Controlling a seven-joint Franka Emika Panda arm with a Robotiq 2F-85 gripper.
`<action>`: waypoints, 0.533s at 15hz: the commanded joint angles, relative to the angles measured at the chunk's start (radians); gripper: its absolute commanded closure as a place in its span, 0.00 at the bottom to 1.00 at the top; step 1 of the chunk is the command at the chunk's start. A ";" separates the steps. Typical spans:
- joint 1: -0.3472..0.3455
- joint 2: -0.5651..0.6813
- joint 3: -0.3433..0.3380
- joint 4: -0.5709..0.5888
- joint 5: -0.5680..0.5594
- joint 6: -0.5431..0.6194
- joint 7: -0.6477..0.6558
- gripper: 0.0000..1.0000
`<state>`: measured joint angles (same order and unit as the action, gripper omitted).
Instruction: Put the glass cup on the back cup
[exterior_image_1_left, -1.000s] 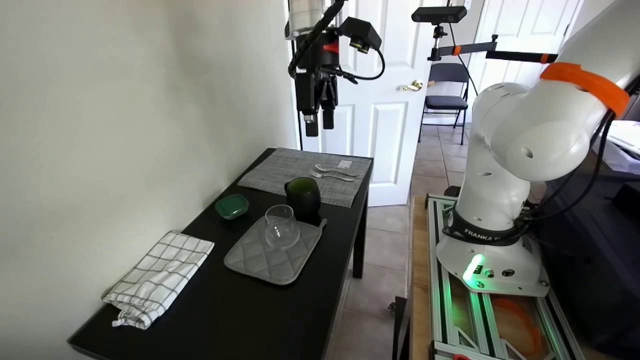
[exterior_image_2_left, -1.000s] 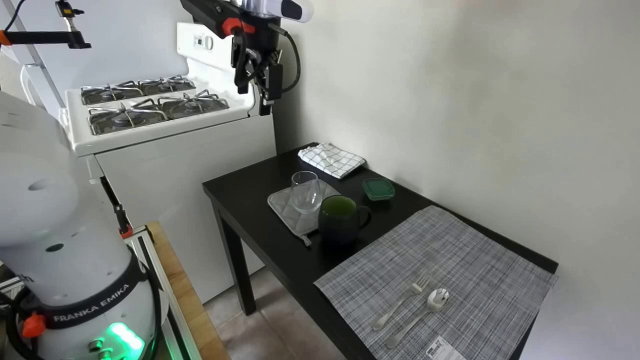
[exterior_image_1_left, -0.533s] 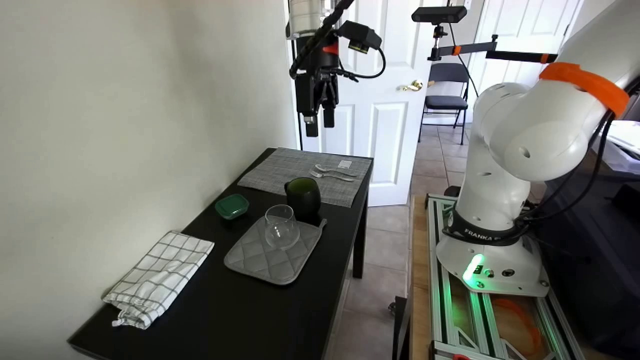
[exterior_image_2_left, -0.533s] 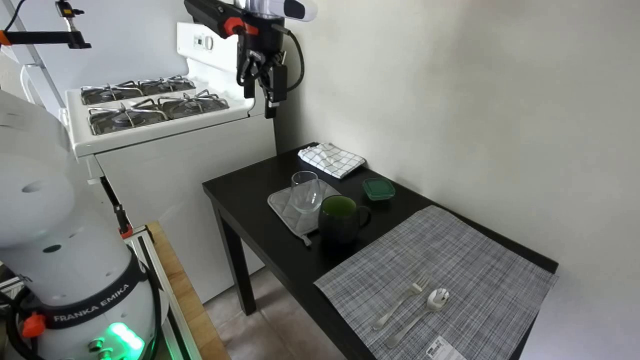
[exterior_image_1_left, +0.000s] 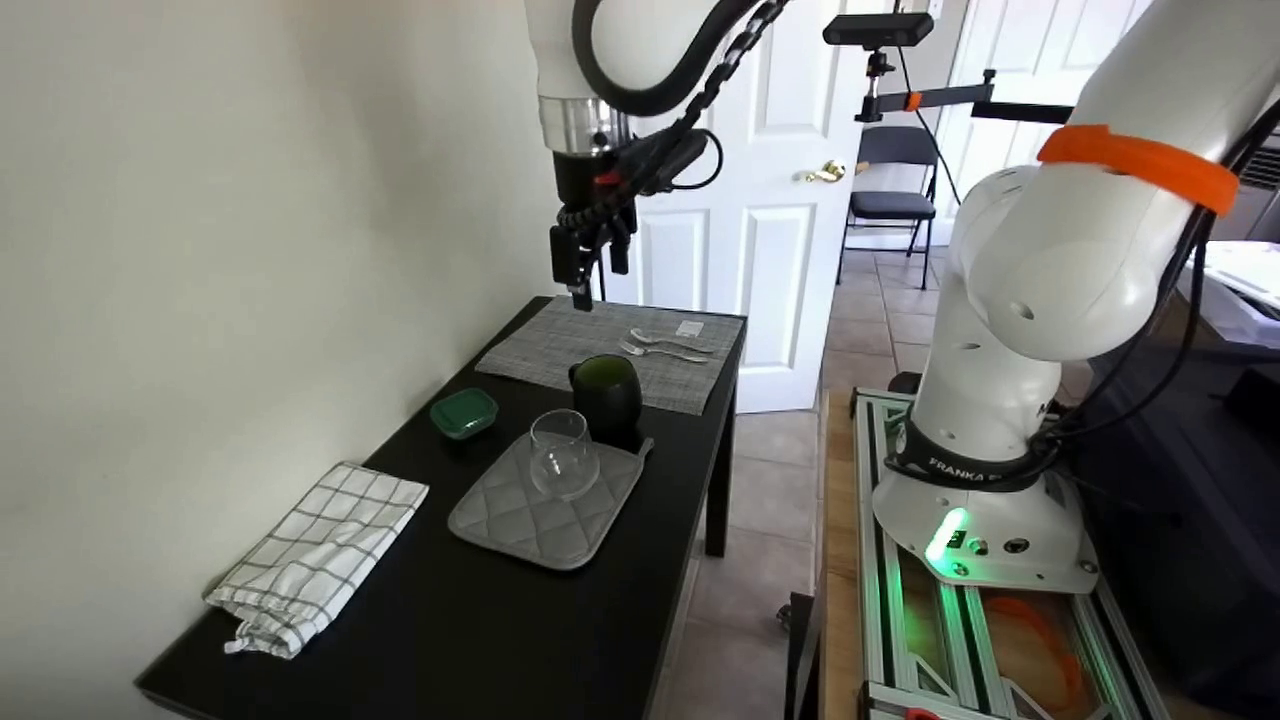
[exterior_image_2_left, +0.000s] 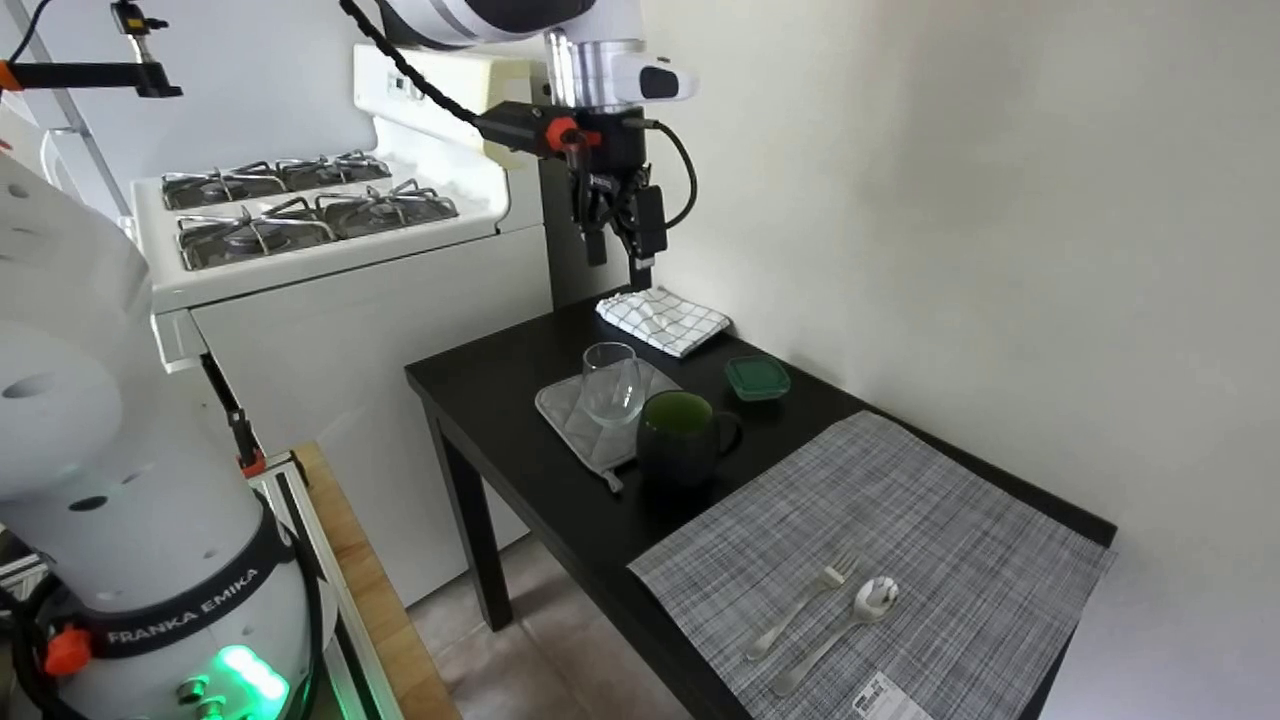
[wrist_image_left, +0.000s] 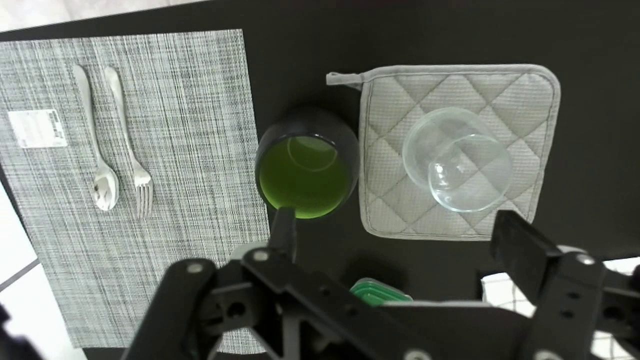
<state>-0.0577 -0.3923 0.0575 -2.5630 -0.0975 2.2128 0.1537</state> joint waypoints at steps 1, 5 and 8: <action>0.001 0.158 0.034 0.059 -0.065 0.054 0.073 0.00; 0.022 0.268 0.039 0.098 -0.085 0.067 0.103 0.00; 0.039 0.325 0.033 0.118 -0.082 0.072 0.104 0.00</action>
<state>-0.0382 -0.1370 0.0953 -2.4751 -0.1545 2.2630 0.2200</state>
